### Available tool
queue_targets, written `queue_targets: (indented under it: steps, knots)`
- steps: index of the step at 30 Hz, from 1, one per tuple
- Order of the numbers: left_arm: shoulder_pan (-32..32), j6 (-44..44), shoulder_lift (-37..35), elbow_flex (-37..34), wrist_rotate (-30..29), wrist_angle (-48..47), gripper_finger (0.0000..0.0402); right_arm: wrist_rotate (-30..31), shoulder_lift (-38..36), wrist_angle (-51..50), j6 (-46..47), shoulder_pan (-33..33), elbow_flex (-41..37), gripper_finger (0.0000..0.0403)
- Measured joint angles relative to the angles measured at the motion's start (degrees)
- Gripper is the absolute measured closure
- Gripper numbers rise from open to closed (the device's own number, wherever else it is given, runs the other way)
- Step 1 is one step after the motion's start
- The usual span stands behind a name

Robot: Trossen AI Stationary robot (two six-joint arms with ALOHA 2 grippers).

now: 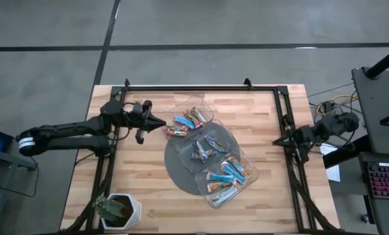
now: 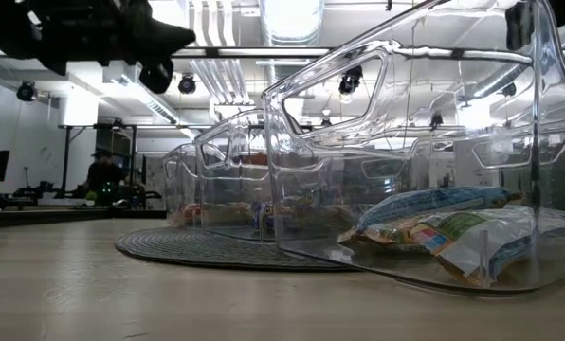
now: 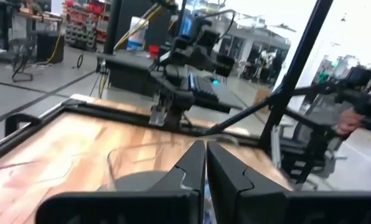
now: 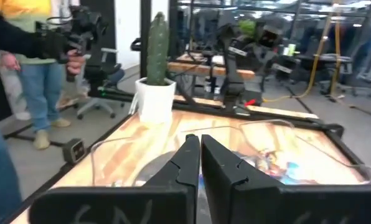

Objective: Pick and place Granola Bars by type
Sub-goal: Return to Home Position

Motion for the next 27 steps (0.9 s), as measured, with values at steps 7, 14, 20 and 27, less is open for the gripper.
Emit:
queue_targets:
  steps: [7, 14, 20, 27]
  knots:
    - [0.3, 0.2, 0.9, -2.2, 0.0, 2.1, 0.0402, -5.3, 0.0, 13.3, 0.5, 0.0, -8.9, 0.0394]
    - [0.3, 0.9, 0.9, -3.1, 1.5, 2.1, 0.0402, -8.1, 0.1, 29.0, 1.6, 0.0, -19.5, 0.0394]
    - [0.2, 2.0, 1.2, -6.3, 3.7, 2.7, 0.0402, -11.5, 0.3, 40.5, 1.9, 0.0, -26.5, 0.0394]
    - [0.2, 1.4, 1.2, -14.0, 4.4, 12.4, 0.0402, -10.6, 0.0, 35.8, 0.2, -0.1, -26.5, 0.0394]
